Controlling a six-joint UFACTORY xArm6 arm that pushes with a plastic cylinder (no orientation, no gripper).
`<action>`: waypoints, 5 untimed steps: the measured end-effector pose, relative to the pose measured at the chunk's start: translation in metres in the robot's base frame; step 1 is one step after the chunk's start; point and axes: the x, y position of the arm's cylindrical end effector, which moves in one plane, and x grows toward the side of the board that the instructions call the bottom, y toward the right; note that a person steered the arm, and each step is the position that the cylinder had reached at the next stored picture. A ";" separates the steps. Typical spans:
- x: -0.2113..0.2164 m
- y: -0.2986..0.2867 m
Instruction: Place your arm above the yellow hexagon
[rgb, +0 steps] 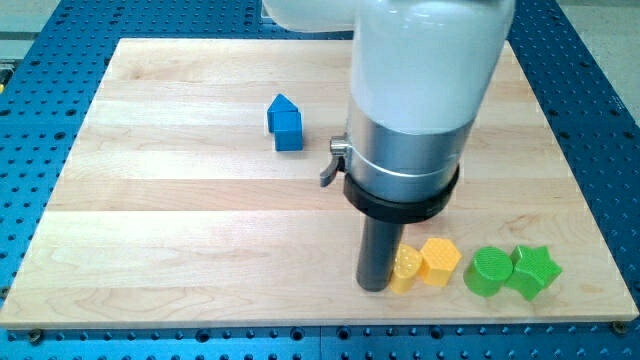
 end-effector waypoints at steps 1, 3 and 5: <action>-0.012 -0.023; -0.028 -0.033; -0.028 -0.033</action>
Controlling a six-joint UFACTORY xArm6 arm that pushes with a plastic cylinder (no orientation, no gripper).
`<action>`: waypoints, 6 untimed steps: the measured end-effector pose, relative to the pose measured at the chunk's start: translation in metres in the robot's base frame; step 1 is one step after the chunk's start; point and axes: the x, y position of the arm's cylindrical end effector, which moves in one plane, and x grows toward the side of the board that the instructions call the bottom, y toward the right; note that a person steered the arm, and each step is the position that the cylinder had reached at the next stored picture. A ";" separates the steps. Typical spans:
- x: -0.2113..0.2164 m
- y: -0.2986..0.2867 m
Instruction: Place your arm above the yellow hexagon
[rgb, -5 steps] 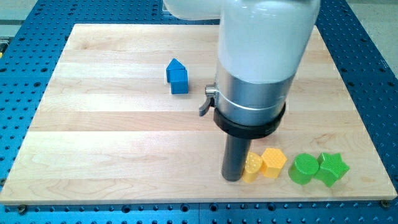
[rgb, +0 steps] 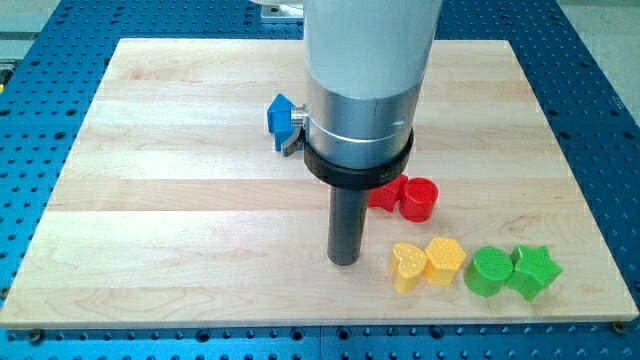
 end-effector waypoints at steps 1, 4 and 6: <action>0.002 0.000; -0.026 0.087; -0.030 0.114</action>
